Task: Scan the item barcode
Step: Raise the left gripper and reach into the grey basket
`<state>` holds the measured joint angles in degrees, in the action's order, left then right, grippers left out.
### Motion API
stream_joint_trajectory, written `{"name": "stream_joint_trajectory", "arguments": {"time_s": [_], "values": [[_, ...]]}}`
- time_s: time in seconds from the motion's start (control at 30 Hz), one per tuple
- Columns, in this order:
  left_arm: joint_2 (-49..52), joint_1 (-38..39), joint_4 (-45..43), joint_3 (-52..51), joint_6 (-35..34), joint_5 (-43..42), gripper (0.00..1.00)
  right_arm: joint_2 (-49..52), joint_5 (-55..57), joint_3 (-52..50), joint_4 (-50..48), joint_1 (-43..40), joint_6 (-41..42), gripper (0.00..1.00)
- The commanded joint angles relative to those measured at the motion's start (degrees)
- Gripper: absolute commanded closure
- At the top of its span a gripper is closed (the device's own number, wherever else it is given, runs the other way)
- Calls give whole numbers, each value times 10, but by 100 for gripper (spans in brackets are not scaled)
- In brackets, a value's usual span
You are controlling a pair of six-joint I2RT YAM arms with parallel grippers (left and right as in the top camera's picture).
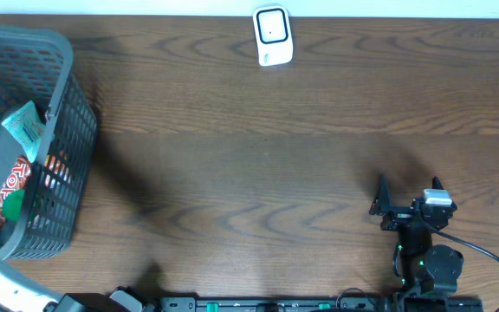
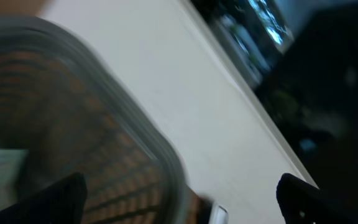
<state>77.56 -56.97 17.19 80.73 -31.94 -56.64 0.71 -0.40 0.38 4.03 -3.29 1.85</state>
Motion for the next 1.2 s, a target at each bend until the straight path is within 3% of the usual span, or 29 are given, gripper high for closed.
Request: {"name": "stream_joint_trajectory", "arguments": {"time_s": [0.0,0.2,0.37,0.7,0.9,1.17], "values": [[-21,-19,48,13,36,76,2,-2,1,-1,3,5,-8,1],[-35,19,168,13,143,266,2,-2,1,-1,3,5,-8,1],[-29,63,217,13,159,400,2,-2,1,-1,3,5,-8,1],[49,92,320,14,184,444,2,-2,1,-1,3,5,-8,1],[106,92,376,14,252,443,2,-2,1,-1,3,5,-8,1],[113,92,401,14,285,443,2,-2,1,-1,3,5,-8,1]]}}
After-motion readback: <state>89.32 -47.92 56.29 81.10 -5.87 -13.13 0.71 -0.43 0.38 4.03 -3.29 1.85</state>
